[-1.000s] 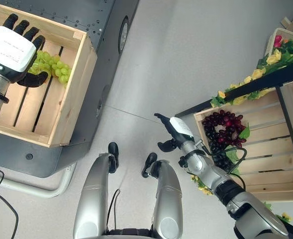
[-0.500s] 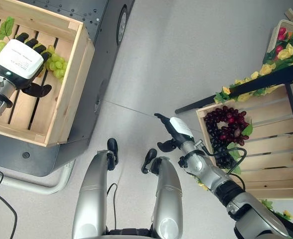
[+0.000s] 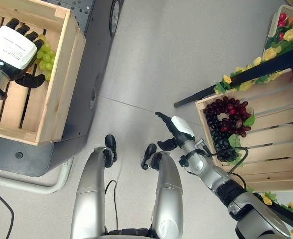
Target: Pick up the fruits from the basket on one side to the basket on the other side
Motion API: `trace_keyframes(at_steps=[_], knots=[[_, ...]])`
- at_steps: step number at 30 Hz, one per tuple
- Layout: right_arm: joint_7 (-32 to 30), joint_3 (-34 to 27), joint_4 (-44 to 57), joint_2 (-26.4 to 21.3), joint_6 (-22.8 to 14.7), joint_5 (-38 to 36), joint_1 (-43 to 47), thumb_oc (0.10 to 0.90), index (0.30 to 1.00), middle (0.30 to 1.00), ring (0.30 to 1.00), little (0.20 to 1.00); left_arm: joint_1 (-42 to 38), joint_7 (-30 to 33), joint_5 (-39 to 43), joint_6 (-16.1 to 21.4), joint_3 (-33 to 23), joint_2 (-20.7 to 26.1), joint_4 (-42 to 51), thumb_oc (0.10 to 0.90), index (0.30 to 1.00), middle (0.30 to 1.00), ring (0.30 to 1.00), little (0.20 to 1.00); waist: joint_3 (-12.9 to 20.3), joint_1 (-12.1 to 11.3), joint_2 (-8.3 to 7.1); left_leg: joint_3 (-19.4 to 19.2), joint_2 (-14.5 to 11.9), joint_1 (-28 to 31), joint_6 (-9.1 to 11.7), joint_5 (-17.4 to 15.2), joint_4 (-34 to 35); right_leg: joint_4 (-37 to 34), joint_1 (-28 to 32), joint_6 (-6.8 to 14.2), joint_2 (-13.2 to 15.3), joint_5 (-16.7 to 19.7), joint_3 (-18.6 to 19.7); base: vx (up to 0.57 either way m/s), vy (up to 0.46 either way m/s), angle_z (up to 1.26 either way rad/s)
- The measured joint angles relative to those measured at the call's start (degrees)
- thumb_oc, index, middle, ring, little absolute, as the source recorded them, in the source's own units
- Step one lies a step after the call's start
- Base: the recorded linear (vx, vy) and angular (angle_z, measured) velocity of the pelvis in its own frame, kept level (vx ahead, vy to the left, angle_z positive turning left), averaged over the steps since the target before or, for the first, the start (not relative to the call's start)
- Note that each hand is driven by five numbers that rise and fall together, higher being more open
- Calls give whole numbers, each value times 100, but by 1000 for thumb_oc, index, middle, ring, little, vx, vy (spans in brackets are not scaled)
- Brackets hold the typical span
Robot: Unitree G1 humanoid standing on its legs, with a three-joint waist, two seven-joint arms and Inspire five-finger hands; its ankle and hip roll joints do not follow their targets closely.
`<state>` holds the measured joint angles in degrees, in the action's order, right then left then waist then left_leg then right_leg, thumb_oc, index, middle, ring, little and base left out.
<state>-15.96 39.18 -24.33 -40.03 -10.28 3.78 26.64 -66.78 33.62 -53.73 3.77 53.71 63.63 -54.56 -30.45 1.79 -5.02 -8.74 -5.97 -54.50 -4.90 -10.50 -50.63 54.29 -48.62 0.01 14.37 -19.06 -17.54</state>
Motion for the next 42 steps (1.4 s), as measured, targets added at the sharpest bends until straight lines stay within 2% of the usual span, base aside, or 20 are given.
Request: trace_keyframes(at_steps=[10,14,17,19,26,28,36,42], knots=[[1,-36,53,-57,0,-23,-7,800,900,900,900,900,-102,-234,125,-25,-6,0,-120,800,900,900,900,900,1,26,1,-24,-22,-126,5,2,-62,100,-166,-19,10,-31,34,5,31,-1],[42,-38,146,-225,0,-26,2,800,900,900,900,900,-121,-385,259,76,-27,1,-134,800,900,900,900,900,1,4,3,-45,-34,-137,9,2,-62,115,-199,-29,9,-37,52,0,0,0],[129,-47,176,-289,-2,-125,47,800,900,900,900,900,-162,-405,240,358,-78,2,-220,800,900,900,900,900,1,9,3,-60,-36,-148,9,2,-67,134,-226,-30,8,-38,74,0,0,0],[166,-46,187,-313,-3,-216,70,800,900,900,900,900,-161,-160,104,455,-93,10,-241,800,900,900,900,900,1,3,3,-82,-37,-169,7,1,-78,154,-276,-30,9,-38,107,-1,3,-2],[219,-54,211,-388,-17,-251,-32,800,900,900,900,900,-122,1618,-966,525,60,28,-422,800,900,900,900,900,1,-25,3,-74,-39,-247,12,1,-124,208,-341,-38,20,-47,98,-4,-22,1],[219,-54,209,-387,-19,-252,-57,800,900,900,900,900,-98,1806,-1195,564,61,16,-401,800,900,900,900,900,1,-33,3,-74,-39,-248,23,7,-128,208,-340,-38,20,-47,97,0,0,0],[221,-60,205,-387,-19,-254,-72,800,900,900,900,900,-98,1764,-1318,687,60,16,-383,800,900,900,900,900,1,-3,2,-77,-37,-248,-11,-16,-184,278,-339,-52,52,-55,102,0,0,0],[229,-67,205,-388,-19,-257,-114,800,900,900,900,900,-96,938,-1096,695,106,24,-345,800,900,900,900,900,1,10,2,-77,-47,-245,-9,-15,-196,289,-340,-58,52,-59,101,0,0,0]])
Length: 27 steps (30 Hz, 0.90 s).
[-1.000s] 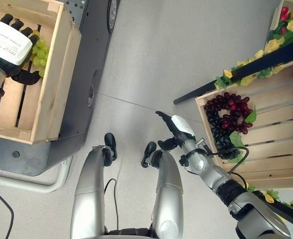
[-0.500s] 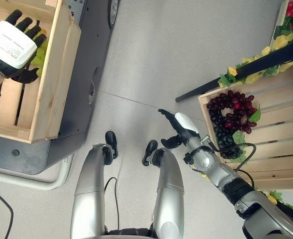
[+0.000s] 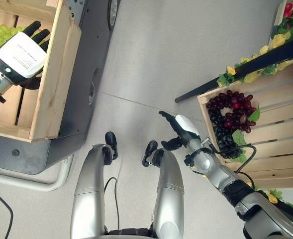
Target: Pick up the fruits from the basket on one side to the basket on the other side
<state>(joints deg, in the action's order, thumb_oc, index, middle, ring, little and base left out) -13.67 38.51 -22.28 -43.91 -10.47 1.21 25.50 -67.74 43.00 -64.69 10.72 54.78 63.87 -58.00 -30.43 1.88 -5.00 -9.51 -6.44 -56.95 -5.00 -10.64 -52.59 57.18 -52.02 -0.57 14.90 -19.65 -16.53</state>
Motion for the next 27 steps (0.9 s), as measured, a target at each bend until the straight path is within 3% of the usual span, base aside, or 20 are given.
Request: trace_keyframes(at_steps=[10,18,26,27], knots=[[14,0,0,-4,-17,-185,15,800,900,900,900,900,91,-927,1115,-395,0,-31,251,800,900,900,900,900,2,-24,-2,-3,-49,6,31,19,3,2,0,-10,-20,-6,-2,0,0,0],[76,0,1,-8,-77,-234,40,800,900,900,900,900,100,-1756,1825,-1369,-125,-197,161,800,900,900,900,900,2,44,-3,6,-56,6,48,28,17,-5,1,-43,-46,-24,-23,0,0,0],[115,0,1,-12,-81,-406,198,800,900,900,900,900,-48,-2081,1753,-1428,-156,-256,-33,800,900,900,900,900,2,44,-3,26,-64,5,74,18,19,-10,21,-73,-54,-42,-75,-26,11,1],[116,0,1,-12,-94,-410,214,800,900,900,900,900,-55,-2100,1702,-1425,-156,-259,-33,745,818,818,818,818,2,45,-3,46,-64,5,79,18,19,-10,25,-75,-54,-43,-81,-46,9,1]])
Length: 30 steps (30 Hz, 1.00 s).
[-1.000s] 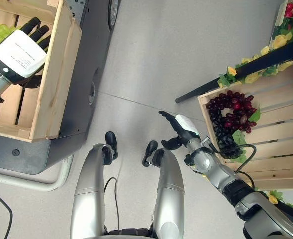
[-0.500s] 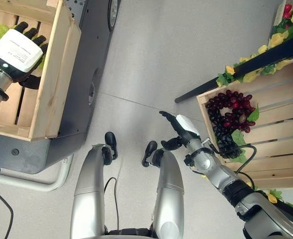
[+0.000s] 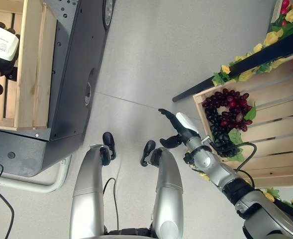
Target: Pick up the fruits from the basket on one side to the basket on the other side
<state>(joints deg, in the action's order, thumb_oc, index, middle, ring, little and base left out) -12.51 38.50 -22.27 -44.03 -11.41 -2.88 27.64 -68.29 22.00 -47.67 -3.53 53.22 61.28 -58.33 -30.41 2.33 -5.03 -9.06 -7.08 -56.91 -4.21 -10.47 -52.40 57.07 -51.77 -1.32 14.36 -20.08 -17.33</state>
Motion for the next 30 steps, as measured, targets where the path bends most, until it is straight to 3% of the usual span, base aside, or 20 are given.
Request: trace_keyframes(at_steps=[1,2,3,7,22,25,30], knots=[[0,0,0,0,-23,0,2,800,900,900,900,900,0,-3,-4,2,0,-2,0,496,444,444,444,444,0,1,0,9,0,-1,7,-2,0,-3,6,-2,-2,-1,-8,-34,3,1],[1,0,1,0,-30,0,3,800,900,900,900,900,-1,-3,-5,6,0,-2,0,496,444,444,444,444,0,2,0,15,0,-2,13,-3,0,-7,12,-4,-5,-2,-15,-35,4,2],[2,0,1,0,-37,0,2,800,900,900,900,900,-10,-2,-14,14,0,-2,0,400,300,300,300,300,0,2,0,28,0,-2,14,-3,0,-11,23,-7,-6,-5,-28,-40,13,2],[4,2,1,0,-40,-1,-16,800,900,900,900,900,-73,41,-23,50,-8,-1,-33,400,300,300,300,300,1,1,1,39,2,-1,17,-2,2,-36,31,-6,-24,-3,-35,-19,10,0],[5,4,2,5,-162,-6,-53,800,900,900,900,900,320,1288,43,1247,51,1,-284,400,300,300,300,300,0,-96,2,52,25,290,9,-19,49,-91,347,1,-20,1,-43,-10,-29,1],[5,4,13,6,-166,-5,-107,800,900,900,900,900,388,1496,234,1341,49,12,-185,400,300,300,300,300,0,-152,3,33,38,424,15,-19,83,-94,449,3,-9,0,-17,13,-40,-1],[5,-6,20,32,-167,-3,-290,800,900,900,900,900,830,1699,1216,1455,-214,51,-4,400,300,300,300,300,-1,-160,4,16,76,658,24,-17,135,-81,659,48,23,-40,-3,10,-55,2]])
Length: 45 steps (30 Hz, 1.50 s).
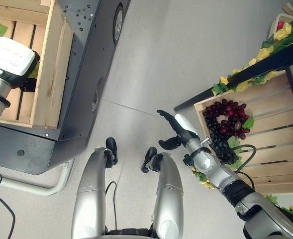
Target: Pick up the fruits from the basket on one side to the basket on the other side
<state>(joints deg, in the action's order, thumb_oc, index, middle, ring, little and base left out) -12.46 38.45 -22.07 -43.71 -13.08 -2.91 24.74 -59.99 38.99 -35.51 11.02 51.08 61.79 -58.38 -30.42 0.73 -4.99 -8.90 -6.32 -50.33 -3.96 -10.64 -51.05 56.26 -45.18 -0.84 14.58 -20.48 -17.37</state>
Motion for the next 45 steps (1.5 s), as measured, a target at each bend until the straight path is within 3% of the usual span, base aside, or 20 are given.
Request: trace_keyframes(at_steps=[4,11,20,24,30,37,45], knots=[[0,-7,-3,91,2,5,-144,800,900,900,900,900,595,74,1097,233,-744,-32,237,400,300,300,300,300,-2,1,3,14,30,193,28,18,85,-13,177,-3,46,-44,-20,7,-73,5],[1,-152,4,333,2,26,-384,800,900,900,900,900,1457,96,2016,537,-2192,-451,538,400,300,300,300,300,-2,-109,3,37,79,623,118,76,330,-137,555,-25,48,-108,-44,19,-56,4],[0,-421,110,418,8,32,-734,800,900,900,900,900,2014,81,2471,682,-2783,-679,732,400,300,300,300,300,-4,-160,7,38,91,902,131,94,471,-250,835,2,30,-117,-81,29,-32,0],[0,-428,115,463,10,38,-889,800,900,900,900,900,2266,50,3285,718,-3547,-1096,797,400,300,300,300,300,-5,-170,7,43,98,1111,151,81,576,-347,1053,10,20,-126,-104,32,-43,1],[0,-435,183,722,10,104,-1081,800,900,900,900,900,2408,-153,4743,732,-4242,-1421,949,400,300,300,300,300,-5,-192,7,80,128,1370,205,104,759,-516,1334,18,16,-124,-185,25,-47,5],[0,-442,300,963,10,284,-1137,800,900,900,900,900,2487,-408,5648,730,-4309,-1465,1072,400,300,300,300,300,-5,-209,9,30,180,2137,221,227,1389,-1128,2071,158,-62,-14,-235,60,-53,1],[0,-464,608,1097,7,282,-1219,800,900,900,900,900,2490,-624,5675,730,-4454,-1457,1695,400,300,300,300,300,4,-254,70,-11,241,3064,268,460,2404,-2244,3032,312,-247,279,-411,54,-86,2]])
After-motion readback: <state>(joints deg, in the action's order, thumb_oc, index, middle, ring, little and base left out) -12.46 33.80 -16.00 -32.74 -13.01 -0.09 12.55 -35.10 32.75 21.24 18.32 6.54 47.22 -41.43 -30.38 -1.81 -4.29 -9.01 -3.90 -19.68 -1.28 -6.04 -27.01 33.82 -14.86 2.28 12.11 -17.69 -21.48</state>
